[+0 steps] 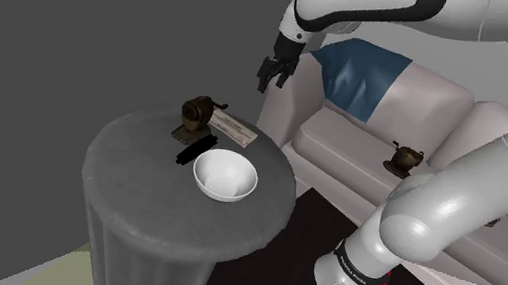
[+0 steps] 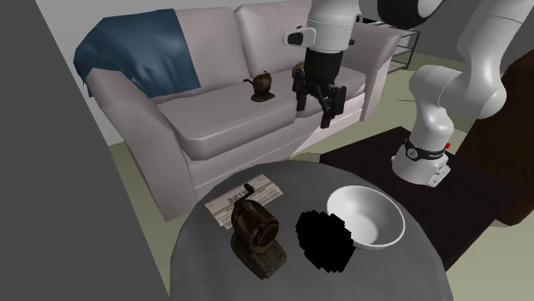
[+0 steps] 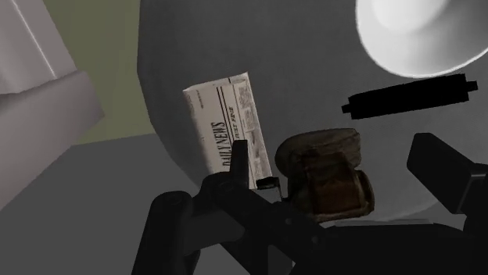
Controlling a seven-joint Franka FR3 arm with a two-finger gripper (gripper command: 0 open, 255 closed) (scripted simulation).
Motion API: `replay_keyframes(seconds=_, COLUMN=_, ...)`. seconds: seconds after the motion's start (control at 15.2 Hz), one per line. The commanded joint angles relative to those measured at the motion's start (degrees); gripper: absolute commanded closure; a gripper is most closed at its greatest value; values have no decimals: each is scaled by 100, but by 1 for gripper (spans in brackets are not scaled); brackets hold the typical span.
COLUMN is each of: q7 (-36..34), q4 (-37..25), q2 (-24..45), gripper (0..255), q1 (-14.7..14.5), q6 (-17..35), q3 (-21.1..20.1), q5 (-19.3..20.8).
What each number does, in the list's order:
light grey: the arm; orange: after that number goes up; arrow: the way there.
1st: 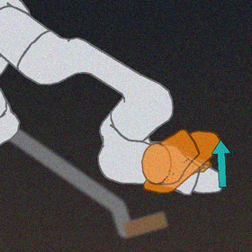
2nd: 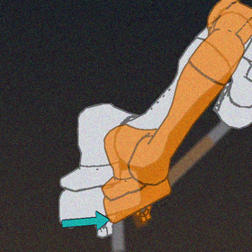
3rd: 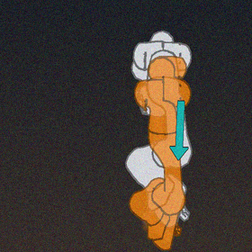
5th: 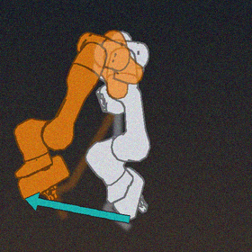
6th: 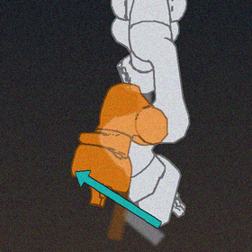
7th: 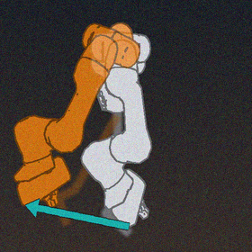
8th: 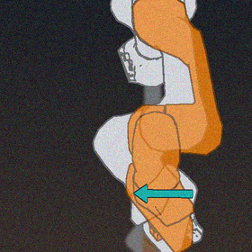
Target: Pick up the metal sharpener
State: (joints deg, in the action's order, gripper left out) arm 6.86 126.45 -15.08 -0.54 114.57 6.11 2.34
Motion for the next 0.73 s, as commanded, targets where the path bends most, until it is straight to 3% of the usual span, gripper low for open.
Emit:
replay_keyframes(seconds=0.0, q7=209, q4=-186, q2=445, gripper=0, q1=-20, q6=229, q3=44, q5=-5)
replay_keyframes(seconds=0.66, q7=1136, q4=-1672, q2=2688, gripper=0, q1=-17, q6=824, q3=70, q5=-110)
